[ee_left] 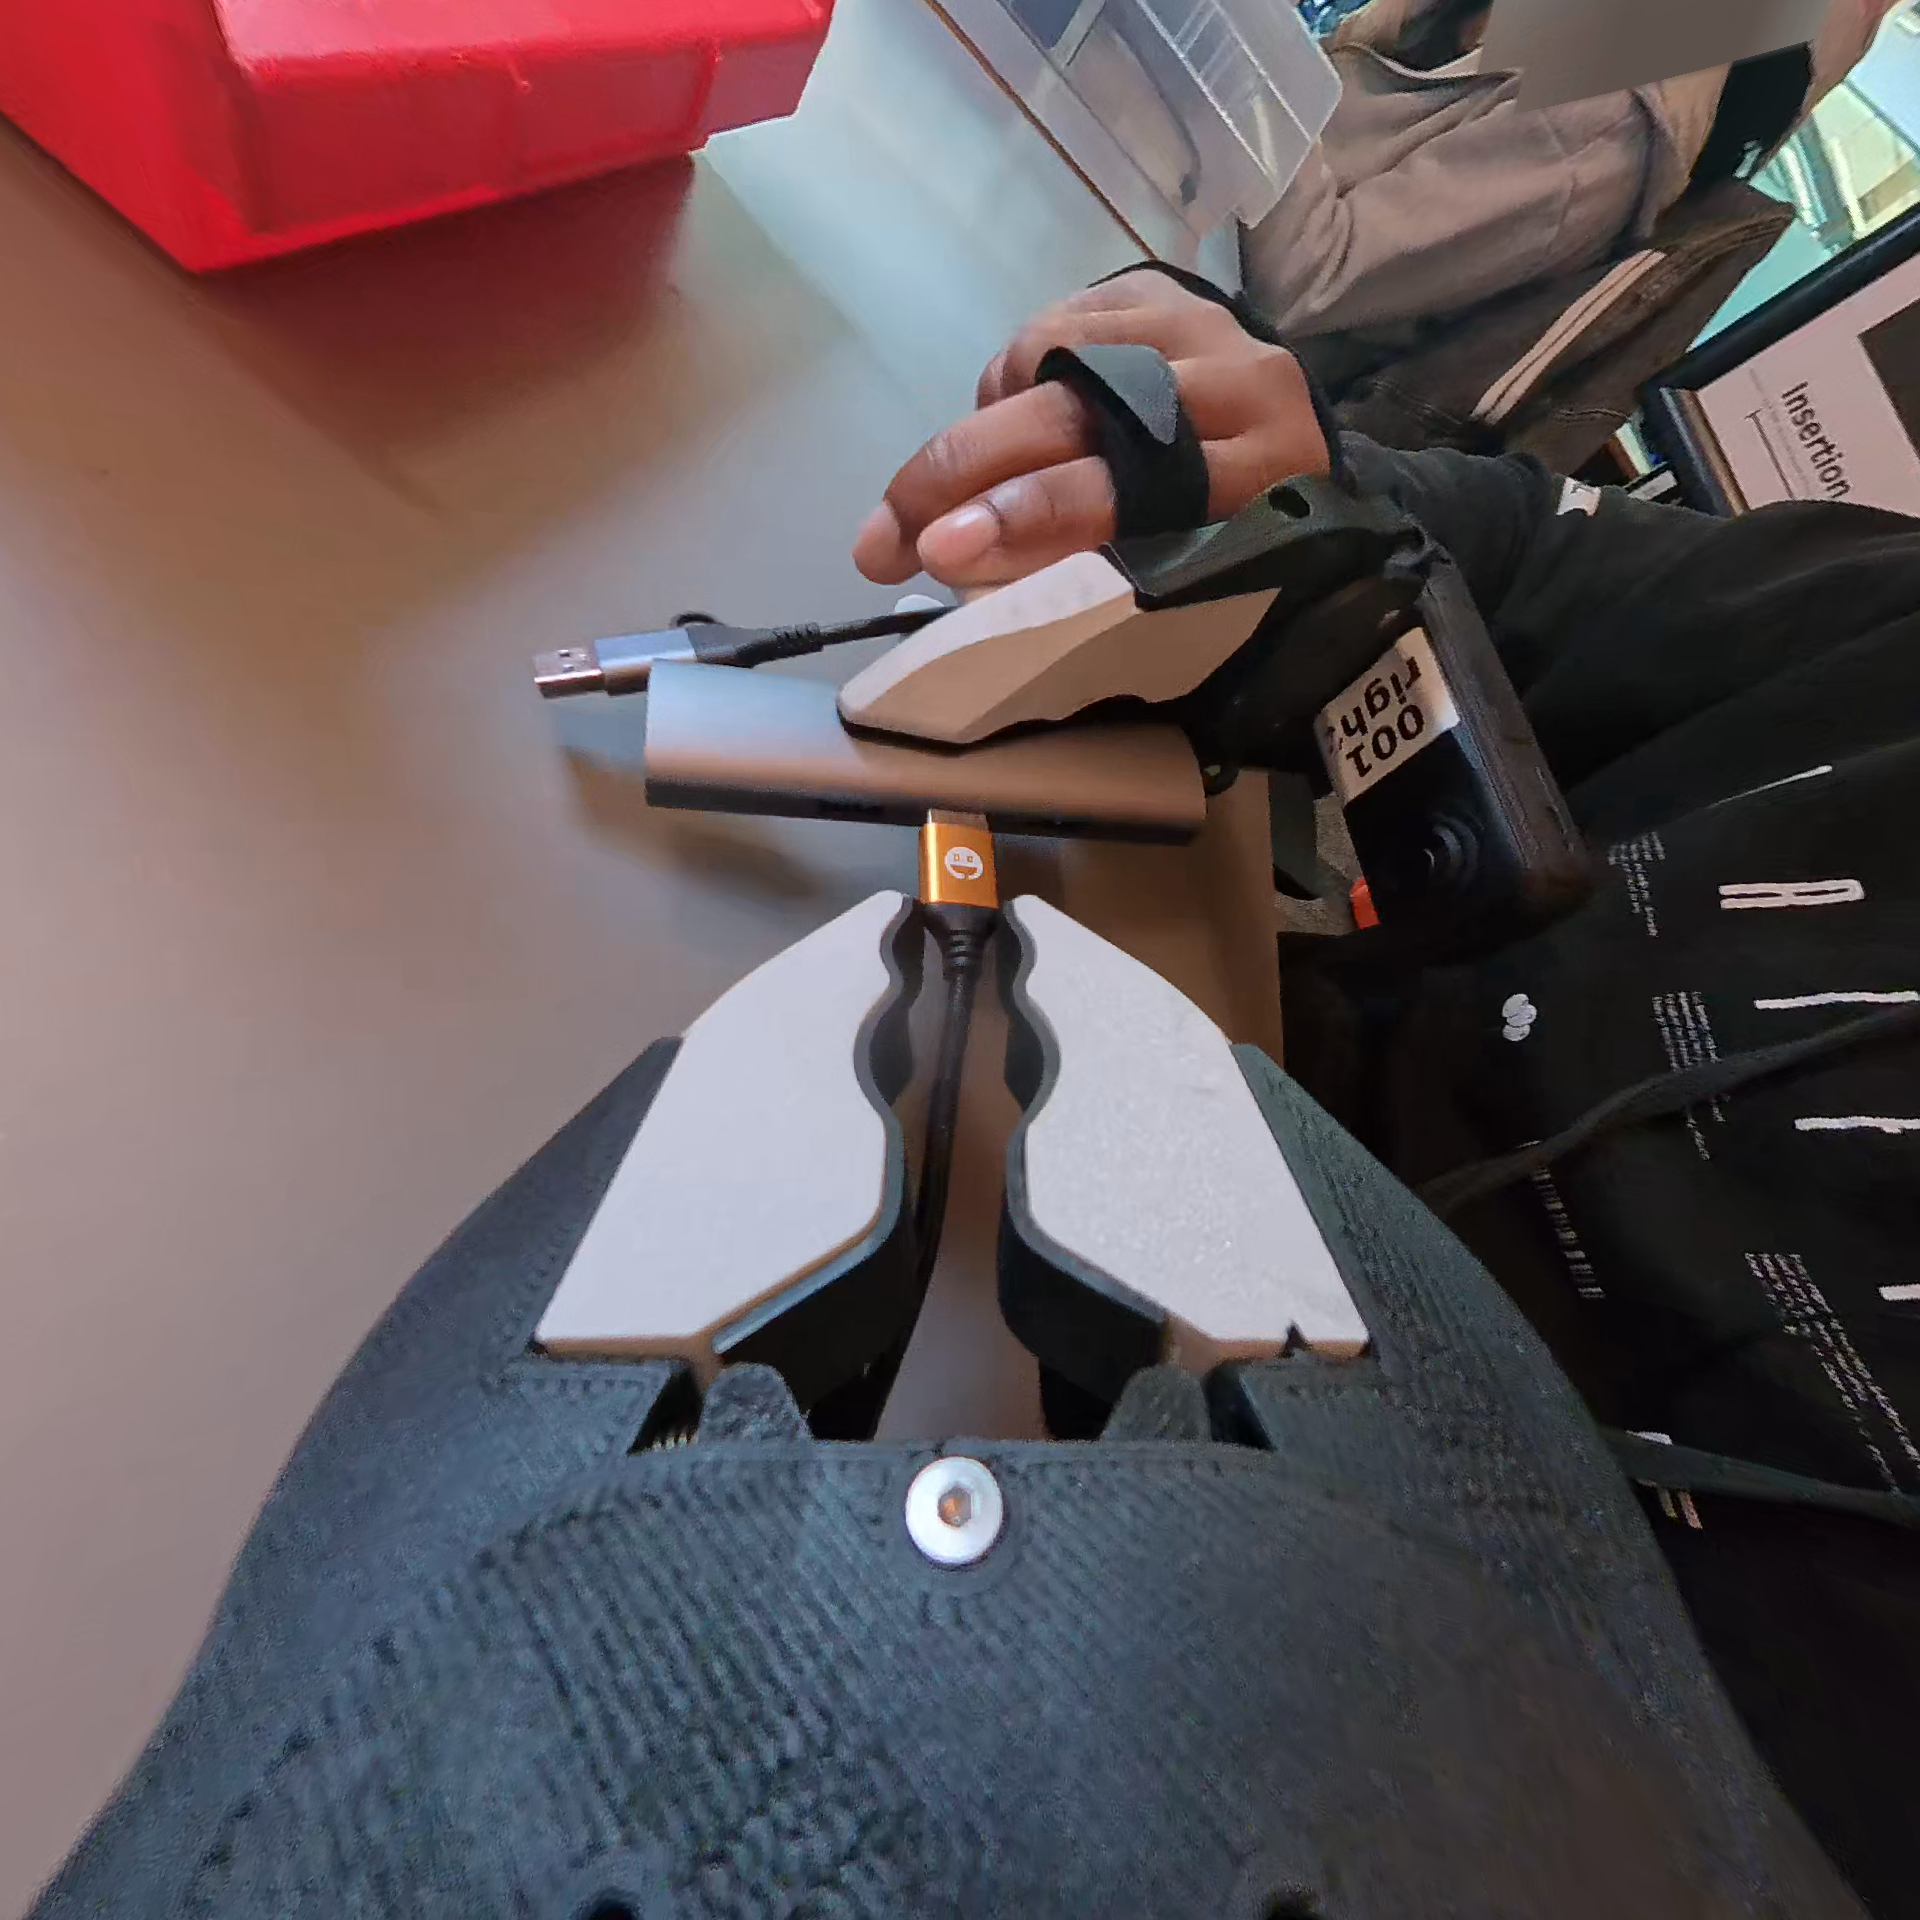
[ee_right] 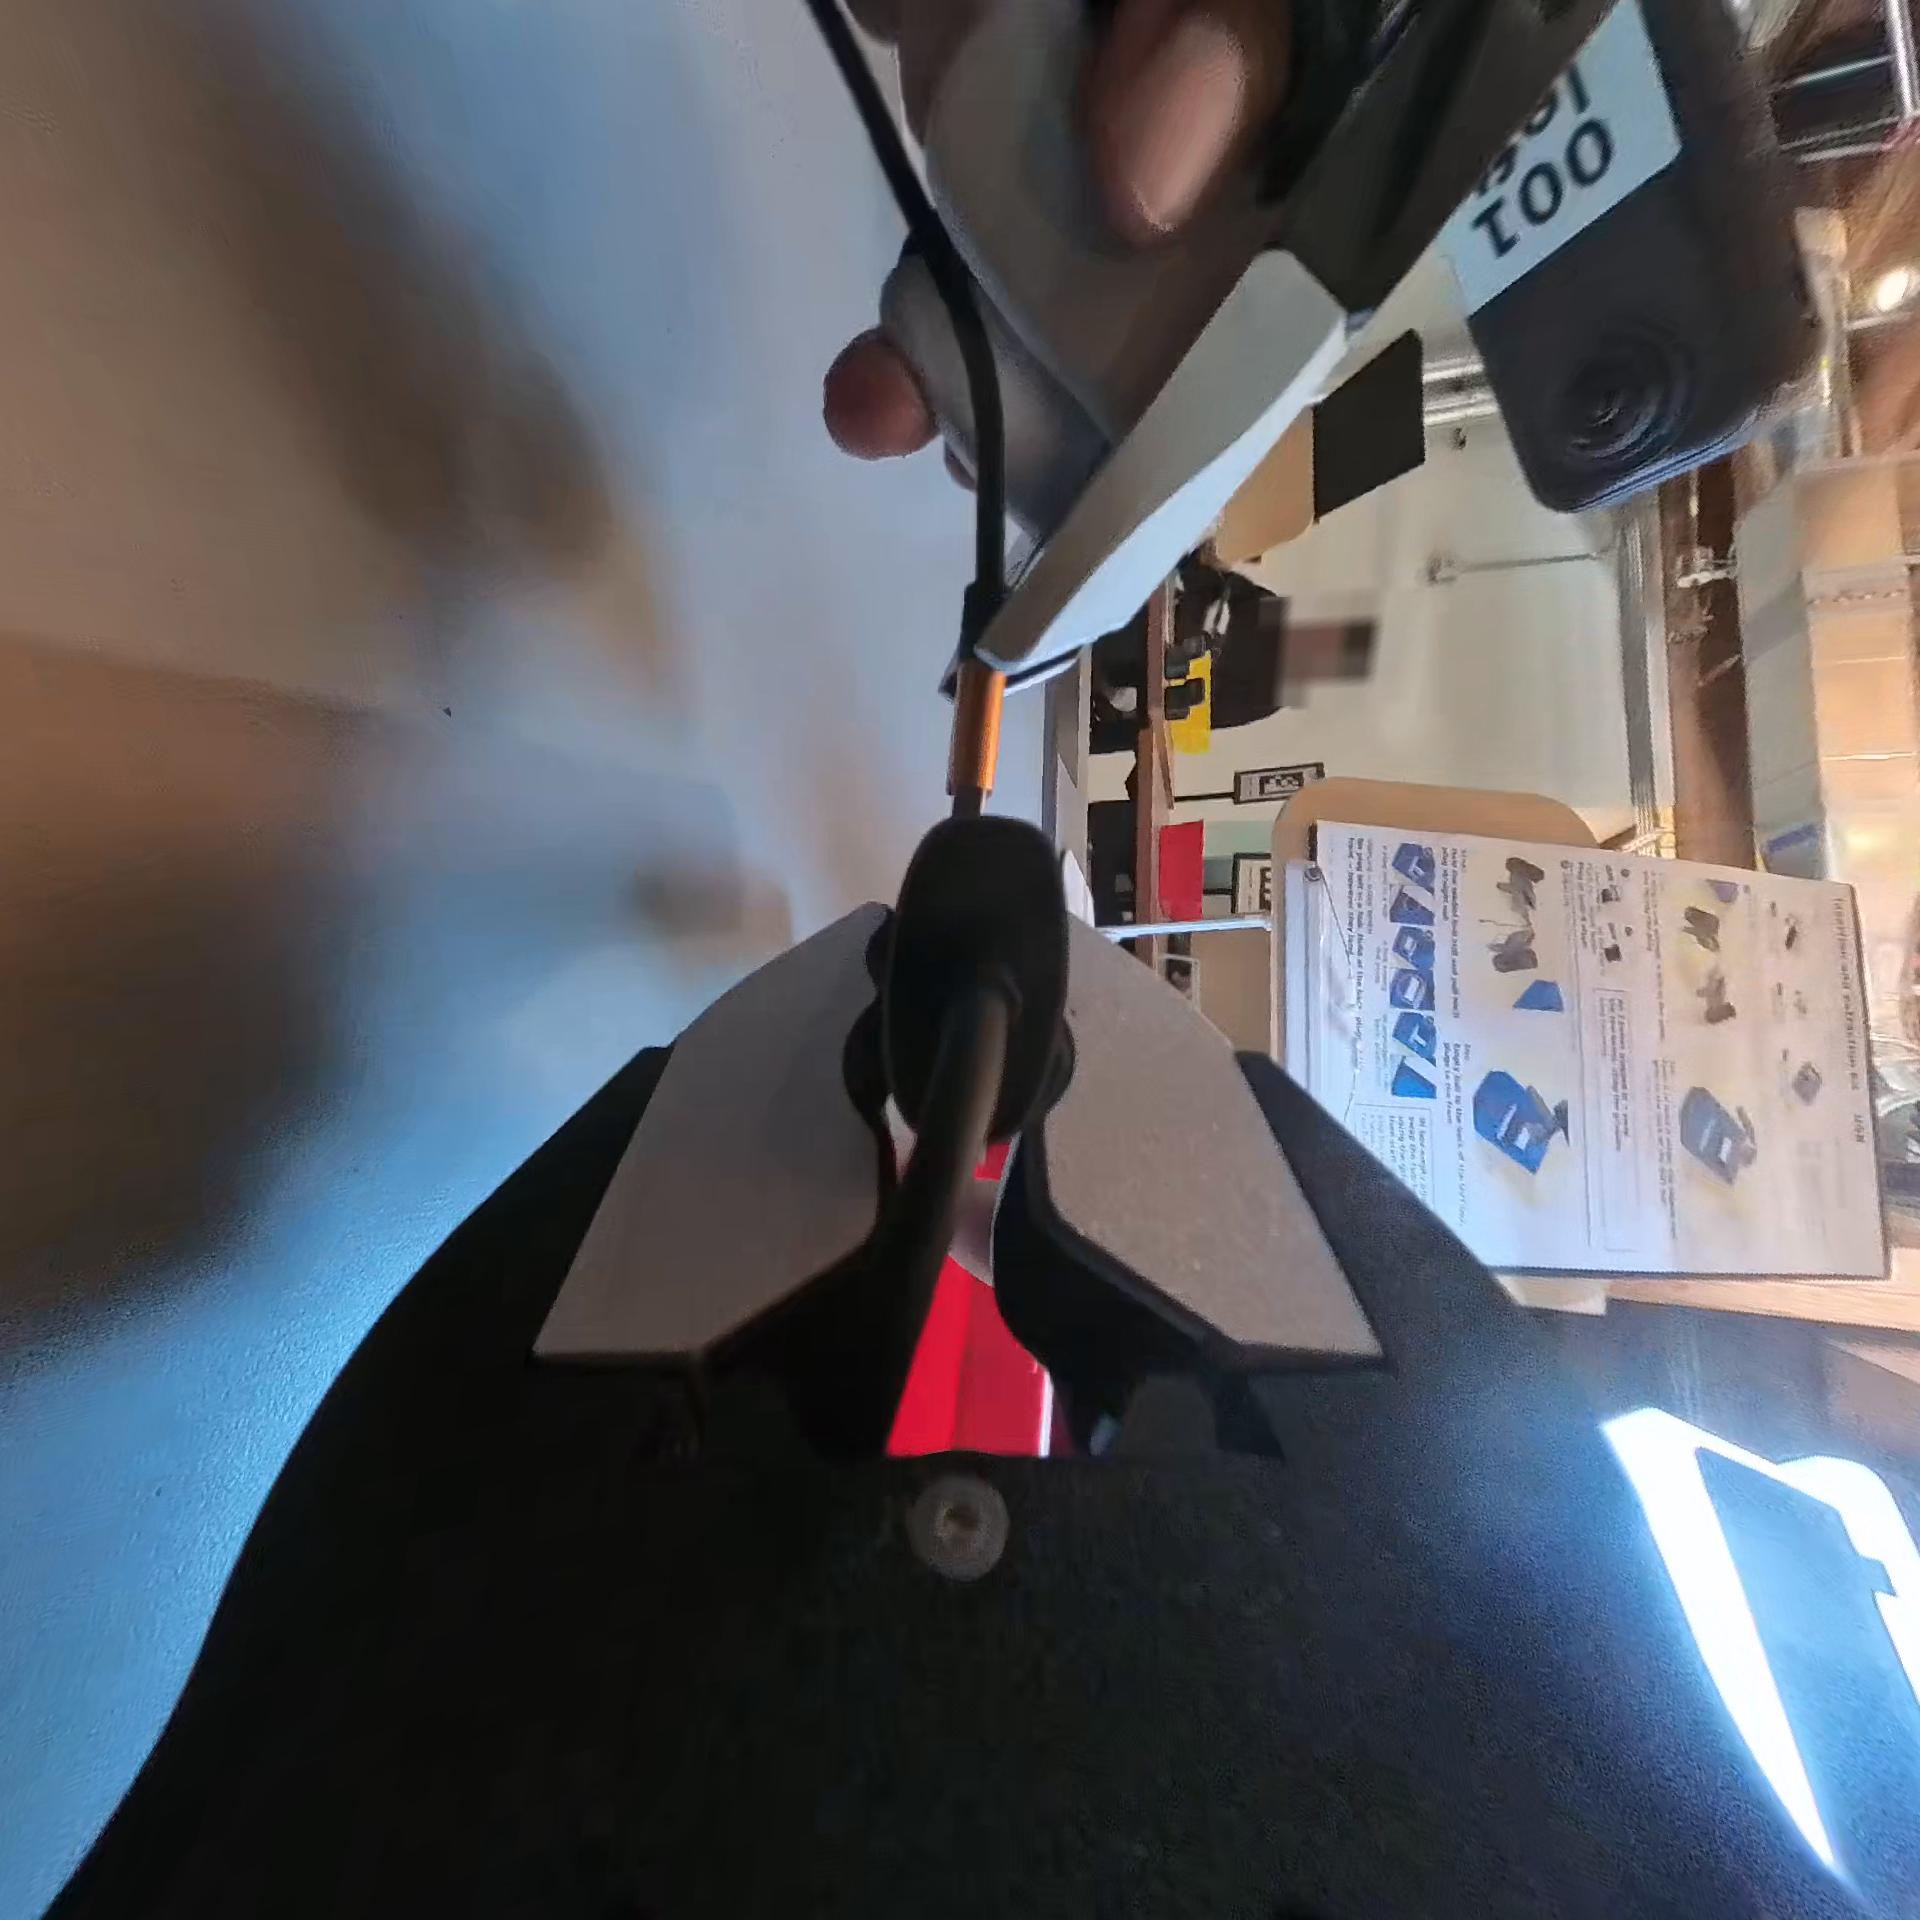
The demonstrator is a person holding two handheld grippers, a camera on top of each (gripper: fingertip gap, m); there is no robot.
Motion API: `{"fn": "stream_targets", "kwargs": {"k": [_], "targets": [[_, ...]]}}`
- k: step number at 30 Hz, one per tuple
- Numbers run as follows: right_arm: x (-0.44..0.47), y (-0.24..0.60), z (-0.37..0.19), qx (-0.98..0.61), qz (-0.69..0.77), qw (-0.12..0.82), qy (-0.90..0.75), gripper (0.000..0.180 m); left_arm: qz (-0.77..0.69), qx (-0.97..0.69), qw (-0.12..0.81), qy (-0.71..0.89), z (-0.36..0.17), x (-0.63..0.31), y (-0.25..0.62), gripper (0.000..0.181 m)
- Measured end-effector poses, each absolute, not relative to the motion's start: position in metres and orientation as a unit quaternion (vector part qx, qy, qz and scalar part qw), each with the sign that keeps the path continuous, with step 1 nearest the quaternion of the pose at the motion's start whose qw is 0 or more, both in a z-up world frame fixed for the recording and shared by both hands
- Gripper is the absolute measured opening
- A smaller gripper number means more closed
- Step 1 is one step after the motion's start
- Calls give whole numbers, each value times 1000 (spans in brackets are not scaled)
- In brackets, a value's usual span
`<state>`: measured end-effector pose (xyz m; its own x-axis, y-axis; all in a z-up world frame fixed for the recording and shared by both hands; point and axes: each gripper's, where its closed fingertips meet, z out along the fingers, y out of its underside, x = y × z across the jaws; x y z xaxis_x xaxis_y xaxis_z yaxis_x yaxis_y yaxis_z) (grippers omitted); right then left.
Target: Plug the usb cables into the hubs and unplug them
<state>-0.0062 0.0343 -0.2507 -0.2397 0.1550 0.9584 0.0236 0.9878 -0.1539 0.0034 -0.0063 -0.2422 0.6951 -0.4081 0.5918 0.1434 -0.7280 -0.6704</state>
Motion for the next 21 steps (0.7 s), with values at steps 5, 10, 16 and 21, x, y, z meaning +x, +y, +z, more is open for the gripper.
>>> {"fn": "stream_targets", "kwargs": {"k": [5, 10, 16, 21], "targets": [[-8, 37, -247, -66, 52, 620, -780, 16, -365, -852, 366, 82, -242, 9, -3, 13], [-11, 40, -249, -74, 41, 613, -785, 16, -368, -848, 374, 71, -243, 5, 1, 13], [-14, 36, -234, -90, 97, 618, -775, 20, -387, -828, 403, 48, -229, -6, 3, 14], [-11, 29, -238, -72, 100, 608, -784, 18, -406, -819, 402, 54, -230, -6, 1, 14]]}}
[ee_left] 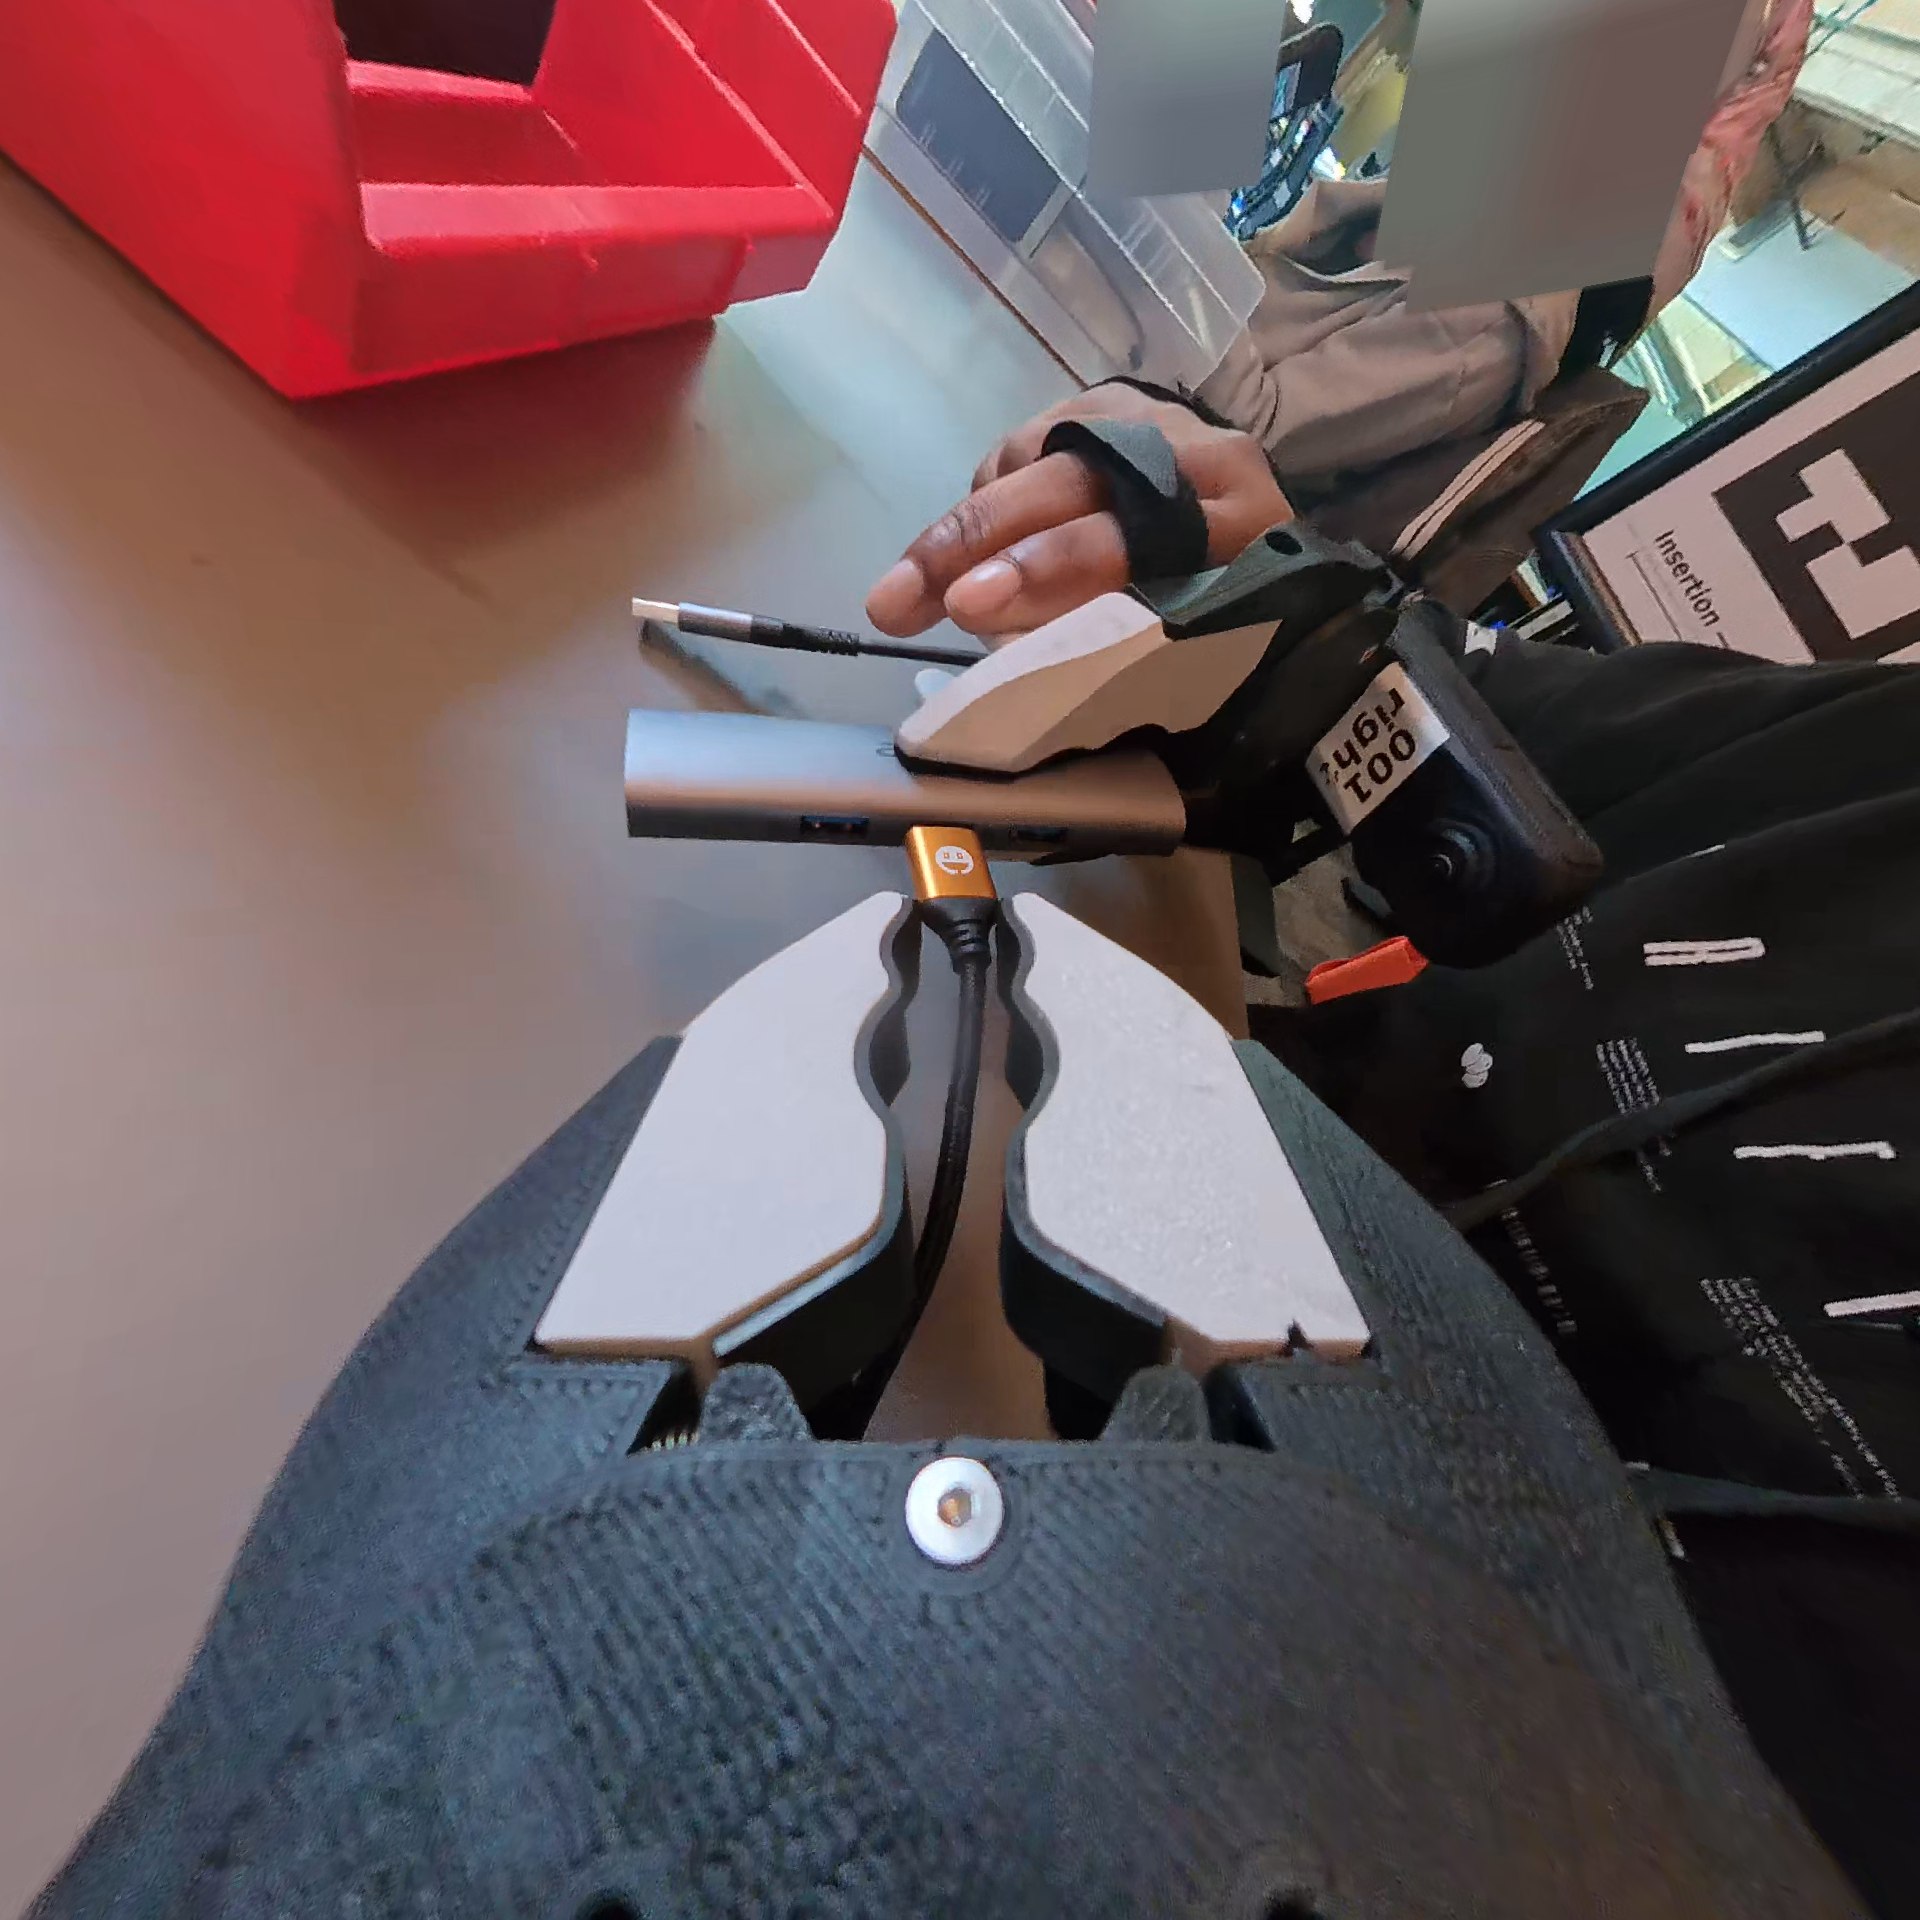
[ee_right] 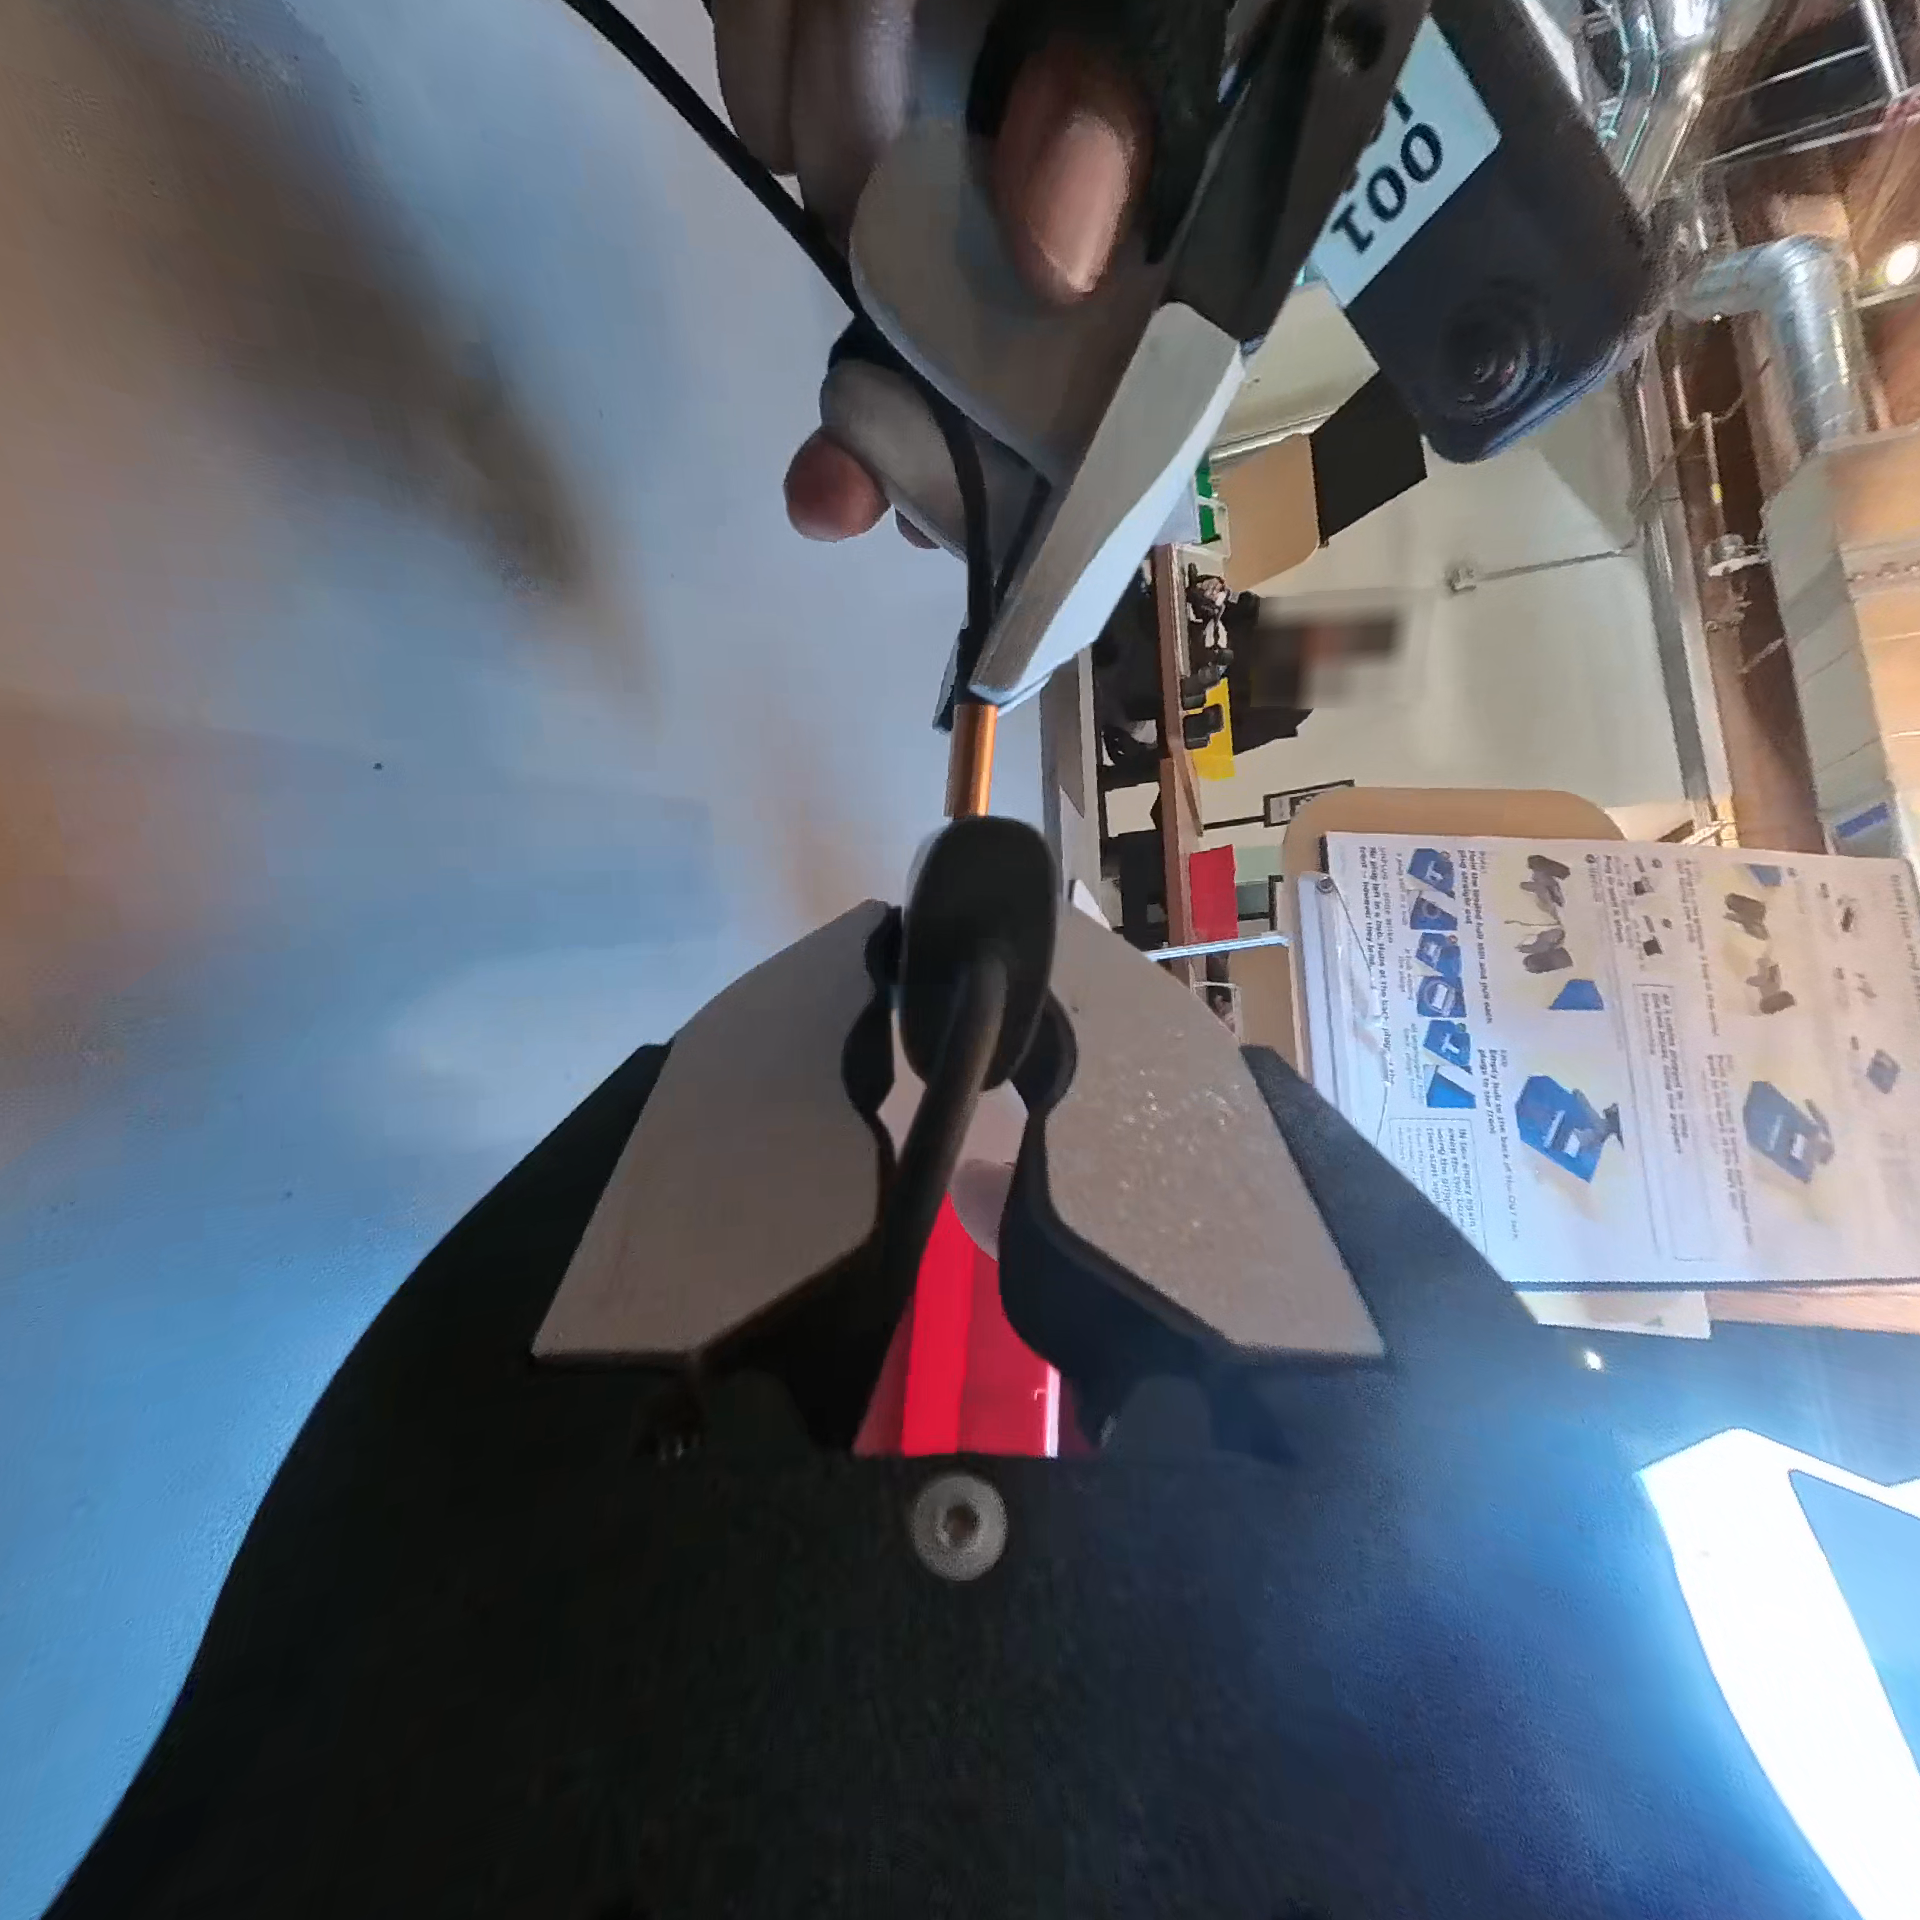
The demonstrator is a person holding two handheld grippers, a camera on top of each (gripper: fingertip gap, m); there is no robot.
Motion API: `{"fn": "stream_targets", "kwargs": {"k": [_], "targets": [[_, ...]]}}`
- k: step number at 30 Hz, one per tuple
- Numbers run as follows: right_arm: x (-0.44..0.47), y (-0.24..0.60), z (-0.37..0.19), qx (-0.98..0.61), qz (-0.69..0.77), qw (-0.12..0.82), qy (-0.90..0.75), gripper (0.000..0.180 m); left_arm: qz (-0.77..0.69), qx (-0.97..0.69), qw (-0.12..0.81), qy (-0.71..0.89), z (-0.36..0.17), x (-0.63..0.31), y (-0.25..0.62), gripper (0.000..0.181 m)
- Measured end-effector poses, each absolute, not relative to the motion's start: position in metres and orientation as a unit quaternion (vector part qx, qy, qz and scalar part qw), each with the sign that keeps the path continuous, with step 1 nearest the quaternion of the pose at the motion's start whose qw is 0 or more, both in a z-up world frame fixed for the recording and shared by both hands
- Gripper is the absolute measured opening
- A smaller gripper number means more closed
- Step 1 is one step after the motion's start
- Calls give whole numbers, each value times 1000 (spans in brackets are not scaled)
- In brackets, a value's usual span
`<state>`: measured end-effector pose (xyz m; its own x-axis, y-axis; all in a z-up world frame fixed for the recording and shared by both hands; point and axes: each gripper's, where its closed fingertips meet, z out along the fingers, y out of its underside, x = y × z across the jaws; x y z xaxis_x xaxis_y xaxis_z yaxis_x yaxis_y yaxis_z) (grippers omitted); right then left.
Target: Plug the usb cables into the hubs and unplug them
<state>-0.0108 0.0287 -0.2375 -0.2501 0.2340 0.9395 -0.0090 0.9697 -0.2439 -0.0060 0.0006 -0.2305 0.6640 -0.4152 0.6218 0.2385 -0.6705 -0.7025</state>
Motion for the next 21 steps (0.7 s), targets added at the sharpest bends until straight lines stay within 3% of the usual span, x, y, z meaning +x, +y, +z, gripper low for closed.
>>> {"fn": "stream_targets", "kwargs": {"k": [4, 8, 13, 21], "targets": [[-8, 35, -222, -100, 117, 615, -774, 17, -380, -798, 464, 58, -195, -26, -1, 21], [-6, 58, -198, -155, 139, 635, -744, 17, -186, -828, 528, 3, -152, -124, -20, 20], [-10, 78, -192, -204, 160, 636, -727, 17, 14, -910, 400, -110, -174, -254, -66, 23], [-13, 82, -202, -214, 159, 627, -732, 17, -38, -957, 223, -182, -282, -284, -71, 23]]}}
